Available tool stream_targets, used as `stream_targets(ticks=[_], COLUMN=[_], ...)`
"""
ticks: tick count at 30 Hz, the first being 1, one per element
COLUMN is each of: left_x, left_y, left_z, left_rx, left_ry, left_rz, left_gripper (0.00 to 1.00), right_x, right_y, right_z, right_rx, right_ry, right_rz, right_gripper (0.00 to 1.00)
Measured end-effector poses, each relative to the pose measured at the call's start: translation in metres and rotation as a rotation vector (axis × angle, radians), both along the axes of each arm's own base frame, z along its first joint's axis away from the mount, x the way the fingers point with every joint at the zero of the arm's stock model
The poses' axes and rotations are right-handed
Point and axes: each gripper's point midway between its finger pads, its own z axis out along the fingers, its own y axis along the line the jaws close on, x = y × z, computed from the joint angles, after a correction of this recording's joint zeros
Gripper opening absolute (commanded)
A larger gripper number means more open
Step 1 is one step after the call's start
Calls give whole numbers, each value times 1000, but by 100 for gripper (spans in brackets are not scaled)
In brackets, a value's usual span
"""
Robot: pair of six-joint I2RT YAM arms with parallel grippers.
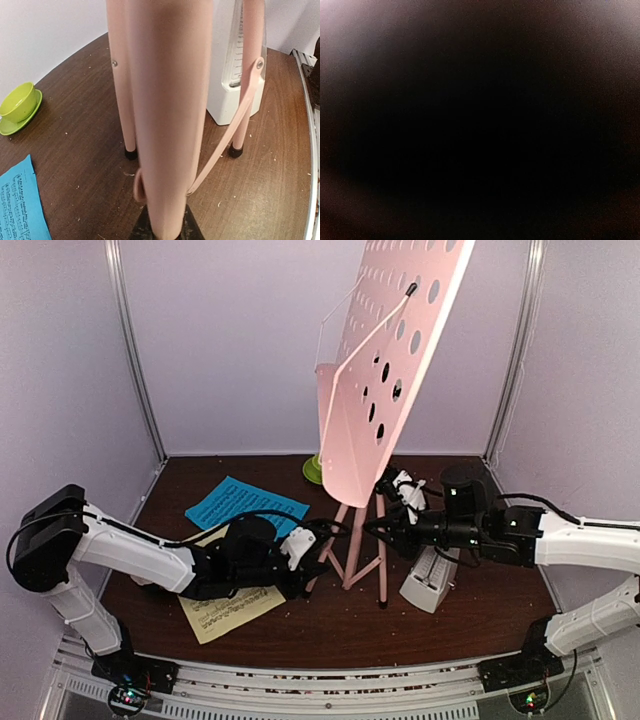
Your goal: Set up the instrument practice props
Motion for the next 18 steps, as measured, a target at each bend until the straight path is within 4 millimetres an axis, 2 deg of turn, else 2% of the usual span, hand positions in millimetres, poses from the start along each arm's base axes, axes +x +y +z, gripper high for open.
stream_targets(ticks=[12, 18], left_x=[-25, -29], left_y=[25, 27], left_z=[8, 7], left_rx=[-70, -95], left_ry=[-46, -56], left_rz=[-48, -60], left_gripper=[0, 0], right_x=[-25, -29], right_y=[-11, -12], right_z=[-6, -7], right_rx=[-33, -51], right_ry=[43, 52], right_rz=[56, 67], right_gripper=[0, 0])
